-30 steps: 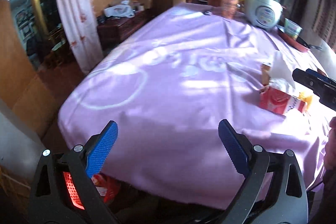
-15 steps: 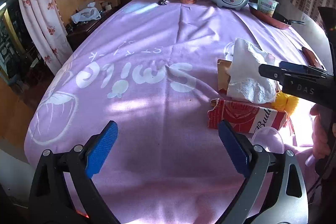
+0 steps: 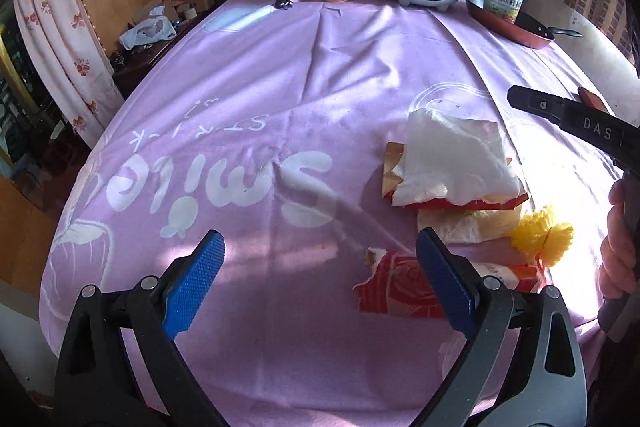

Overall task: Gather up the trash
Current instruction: 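Grasp the yellow yarn tuft with the right gripper and lift it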

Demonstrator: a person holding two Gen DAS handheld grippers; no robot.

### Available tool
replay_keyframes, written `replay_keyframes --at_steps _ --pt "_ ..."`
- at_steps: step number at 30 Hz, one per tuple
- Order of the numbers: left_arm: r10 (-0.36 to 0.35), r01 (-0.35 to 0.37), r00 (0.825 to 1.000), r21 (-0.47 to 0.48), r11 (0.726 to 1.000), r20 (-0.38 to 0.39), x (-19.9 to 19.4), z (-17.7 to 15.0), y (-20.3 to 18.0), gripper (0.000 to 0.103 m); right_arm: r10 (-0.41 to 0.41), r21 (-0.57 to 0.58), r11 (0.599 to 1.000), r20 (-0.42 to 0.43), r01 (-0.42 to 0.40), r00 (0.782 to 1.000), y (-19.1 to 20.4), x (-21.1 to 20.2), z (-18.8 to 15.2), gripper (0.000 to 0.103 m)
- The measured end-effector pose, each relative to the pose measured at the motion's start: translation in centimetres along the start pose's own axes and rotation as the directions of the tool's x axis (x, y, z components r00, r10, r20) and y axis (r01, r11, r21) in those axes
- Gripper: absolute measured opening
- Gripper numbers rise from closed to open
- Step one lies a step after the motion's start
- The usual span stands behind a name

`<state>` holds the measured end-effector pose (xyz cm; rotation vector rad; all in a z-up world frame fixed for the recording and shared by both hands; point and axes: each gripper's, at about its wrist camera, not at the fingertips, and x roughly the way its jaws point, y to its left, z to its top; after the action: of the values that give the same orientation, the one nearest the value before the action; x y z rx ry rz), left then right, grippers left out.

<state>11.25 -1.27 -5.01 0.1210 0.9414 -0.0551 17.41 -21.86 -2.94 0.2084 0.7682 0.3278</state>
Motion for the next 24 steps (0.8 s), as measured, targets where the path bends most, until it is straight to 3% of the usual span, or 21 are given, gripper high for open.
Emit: replay_keyframes --at_steps 1,2,3,10,15,18,24 --pt "-0.007 0.007 1.0 0.006 1.0 -0.002 0.1 0.1 -0.3 0.093 0.002 0.007 1.0 -0.001 -0.002 1.0 -0.1 -0.1 0.0 0.034" --pt "-0.018 0.018 1.0 0.014 1.0 -0.006 0.2 0.0 -0.5 0.093 -0.004 0.01 1.0 0.007 0.004 1.0 -0.1 -0.2 -0.2 0.055" --pt "-0.031 0.032 0.999 0.02 0.999 -0.012 0.3 -0.2 -0.6 0.093 -0.011 0.007 1.0 0.017 0.01 1.0 0.0 -0.4 -0.2 0.06" --pt "-0.118 0.117 0.992 -0.024 0.993 -0.055 1.3 -0.9 0.0 0.094 0.012 -0.022 1.0 -0.05 -0.013 0.999 1.0 0.6 -0.7 0.071" --pt "-0.044 0.042 0.998 -0.059 0.997 -0.034 0.6 -0.8 2.1 0.094 0.016 -0.062 0.998 -0.091 -0.022 0.996 1.7 1.0 -1.1 0.075" --pt "-0.087 0.084 0.996 -0.083 0.993 -0.032 -0.6 -1.3 3.4 0.094 0.014 -0.099 0.995 -0.111 -0.025 0.994 2.5 1.3 -1.4 0.075" --pt "-0.161 0.162 0.984 0.016 0.987 -0.083 -1.7 -4.0 1.4 0.094 0.012 -0.164 0.986 -0.125 -0.032 0.992 3.4 0.9 -2.2 0.075"
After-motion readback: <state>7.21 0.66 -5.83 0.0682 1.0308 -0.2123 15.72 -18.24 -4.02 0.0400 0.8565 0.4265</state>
